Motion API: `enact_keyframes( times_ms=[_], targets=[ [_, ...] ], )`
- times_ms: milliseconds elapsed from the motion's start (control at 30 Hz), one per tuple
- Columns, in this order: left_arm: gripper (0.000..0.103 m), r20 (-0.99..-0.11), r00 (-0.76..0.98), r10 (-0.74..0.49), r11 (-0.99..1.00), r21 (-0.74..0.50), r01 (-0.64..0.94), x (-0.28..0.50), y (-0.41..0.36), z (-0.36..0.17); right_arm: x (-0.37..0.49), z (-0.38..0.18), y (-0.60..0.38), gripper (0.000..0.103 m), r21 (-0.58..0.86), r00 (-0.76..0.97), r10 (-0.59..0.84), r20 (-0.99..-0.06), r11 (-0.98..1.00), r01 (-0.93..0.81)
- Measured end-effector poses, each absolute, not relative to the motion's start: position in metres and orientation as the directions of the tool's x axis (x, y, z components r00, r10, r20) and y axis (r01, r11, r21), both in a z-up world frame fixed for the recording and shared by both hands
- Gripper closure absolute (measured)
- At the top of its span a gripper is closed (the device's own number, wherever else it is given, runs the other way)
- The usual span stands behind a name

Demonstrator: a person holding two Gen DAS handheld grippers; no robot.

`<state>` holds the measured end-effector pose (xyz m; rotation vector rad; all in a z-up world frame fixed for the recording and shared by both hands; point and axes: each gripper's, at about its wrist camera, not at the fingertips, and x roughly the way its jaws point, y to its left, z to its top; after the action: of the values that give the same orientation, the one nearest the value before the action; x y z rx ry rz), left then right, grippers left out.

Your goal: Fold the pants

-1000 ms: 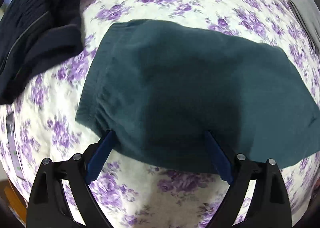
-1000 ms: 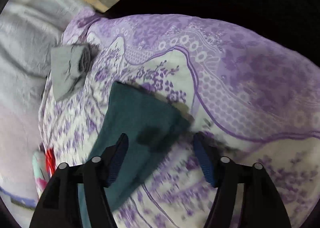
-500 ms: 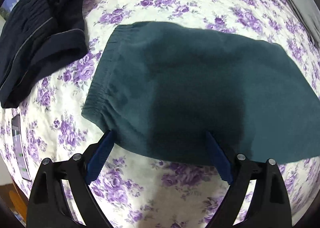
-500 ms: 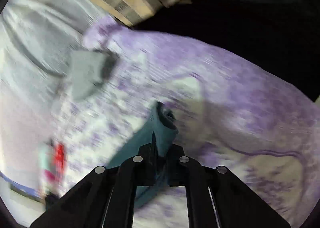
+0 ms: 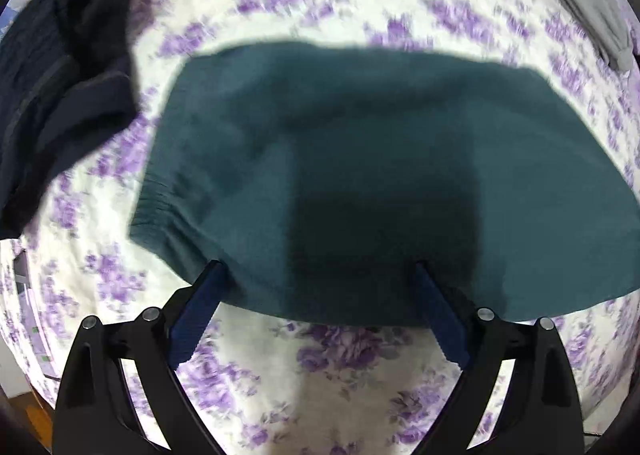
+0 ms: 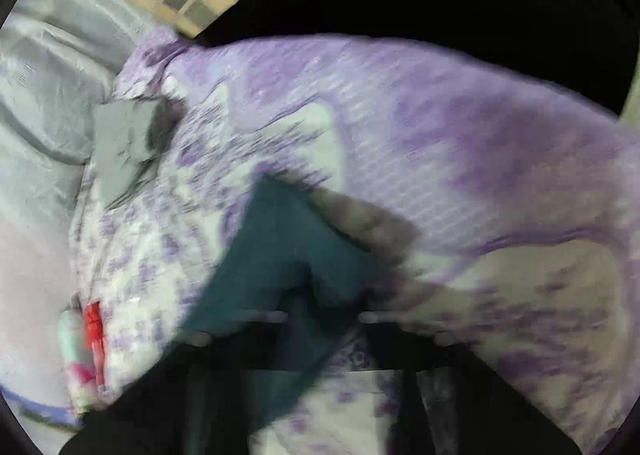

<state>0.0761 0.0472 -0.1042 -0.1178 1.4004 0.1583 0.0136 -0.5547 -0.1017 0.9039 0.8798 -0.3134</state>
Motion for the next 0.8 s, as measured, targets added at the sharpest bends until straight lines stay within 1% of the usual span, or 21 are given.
enact_keyframes(
  times_ms=[67, 100, 167, 200, 267, 333, 367, 433, 467, 500, 533, 567, 600, 633, 667, 733, 767, 800],
  targets=[
    [0.012, -0.984, 0.177, 0.033, 0.98, -0.003, -0.199, 0.074, 0.049, -0.105, 0.021, -0.078, -0.536, 0.097, 0.57, 0.656, 0.129, -0.744, 0.636, 0.521],
    [0.012, -0.983, 0.181, 0.033, 0.981, -0.003, -0.196, 0.074, 0.049, -0.104, 0.027, -0.062, -0.52, 0.097, 0.579, 0.675, 0.159, -0.721, 0.673, 0.46],
    [0.015, -0.981, 0.189, 0.035, 0.986, 0.003, -0.167, 0.072, 0.049, -0.1, 0.038, -0.031, -0.476, 0.097, 0.605, 0.693, 0.259, -0.673, 0.731, 0.315],
    [0.017, -0.981, 0.192, 0.032, 0.986, 0.0, -0.164, 0.071, 0.048, -0.097, 0.044, -0.02, -0.452, 0.097, 0.606, 0.687, 0.303, -0.66, 0.755, 0.249],
    [0.017, -0.98, 0.196, 0.014, 0.983, -0.023, -0.185, 0.071, 0.049, -0.09, 0.056, -0.003, -0.391, 0.097, 0.591, 0.655, 0.397, -0.643, 0.801, 0.095],
    [0.018, -0.98, 0.197, -0.009, 0.977, -0.051, -0.207, 0.069, 0.052, -0.081, 0.066, -0.004, -0.338, 0.096, 0.586, 0.6, 0.473, -0.645, 0.81, -0.008],
    [0.018, -0.98, 0.195, -0.026, 0.974, -0.069, -0.215, 0.066, 0.056, -0.079, 0.072, -0.013, -0.305, 0.094, 0.583, 0.56, 0.505, -0.657, 0.811, -0.049],
    [0.018, -0.979, 0.193, -0.06, 0.971, -0.102, -0.217, 0.061, 0.064, -0.077, 0.079, -0.036, -0.252, 0.092, 0.536, 0.502, 0.505, -0.702, 0.839, -0.095],
    [0.018, -0.979, 0.193, -0.061, 0.971, -0.103, -0.216, 0.059, 0.066, -0.075, 0.081, -0.058, -0.221, 0.081, 0.5, 0.453, 0.494, -0.743, 0.858, -0.116],
    [0.018, -0.979, 0.194, -0.057, 0.972, -0.099, -0.215, 0.058, 0.067, -0.073, 0.082, -0.077, -0.199, 0.063, 0.471, 0.401, 0.48, -0.78, 0.873, -0.127],
    [0.018, -0.98, 0.193, -0.053, 0.972, -0.094, -0.215, 0.057, 0.07, -0.072, 0.081, -0.101, -0.174, 0.058, 0.44, 0.334, 0.461, -0.822, 0.887, -0.143],
    [0.018, -0.98, 0.192, -0.051, 0.972, -0.093, -0.214, 0.056, 0.072, -0.071, 0.078, -0.111, -0.163, 0.049, 0.429, 0.308, 0.46, -0.833, 0.888, -0.165],
    [0.018, -0.981, 0.19, -0.05, 0.972, -0.092, -0.215, 0.055, 0.074, -0.07, 0.074, -0.108, -0.156, 0.032, 0.409, 0.34, 0.455, -0.823, 0.89, -0.2],
    [0.018, -0.98, 0.191, -0.052, 0.972, -0.093, -0.216, 0.055, 0.074, -0.068, 0.07, -0.102, -0.153, 0.028, 0.403, 0.345, 0.464, -0.816, 0.884, -0.236],
    [0.018, -0.98, 0.193, -0.055, 0.972, -0.097, -0.216, 0.054, 0.08, -0.07, 0.07, -0.094, -0.155, 0.028, 0.448, 0.296, 0.509, -0.808, 0.858, -0.253],
    [0.018, -0.977, 0.204, -0.059, 0.971, -0.104, -0.215, 0.054, 0.091, -0.069, 0.073, -0.079, -0.171, 0.028, 0.525, 0.269, 0.575, -0.773, 0.817, -0.237],
    [0.018, -0.974, 0.218, -0.06, 0.972, -0.107, -0.21, 0.056, 0.092, -0.066, 0.075, -0.063, -0.192, 0.03, 0.552, 0.308, 0.597, -0.741, 0.802, -0.227],
    [0.018, -0.971, 0.231, -0.066, 0.973, -0.115, -0.202, 0.056, 0.093, -0.063, 0.075, -0.052, -0.21, 0.03, 0.546, 0.358, 0.585, -0.728, 0.81, -0.214]
  ],
)
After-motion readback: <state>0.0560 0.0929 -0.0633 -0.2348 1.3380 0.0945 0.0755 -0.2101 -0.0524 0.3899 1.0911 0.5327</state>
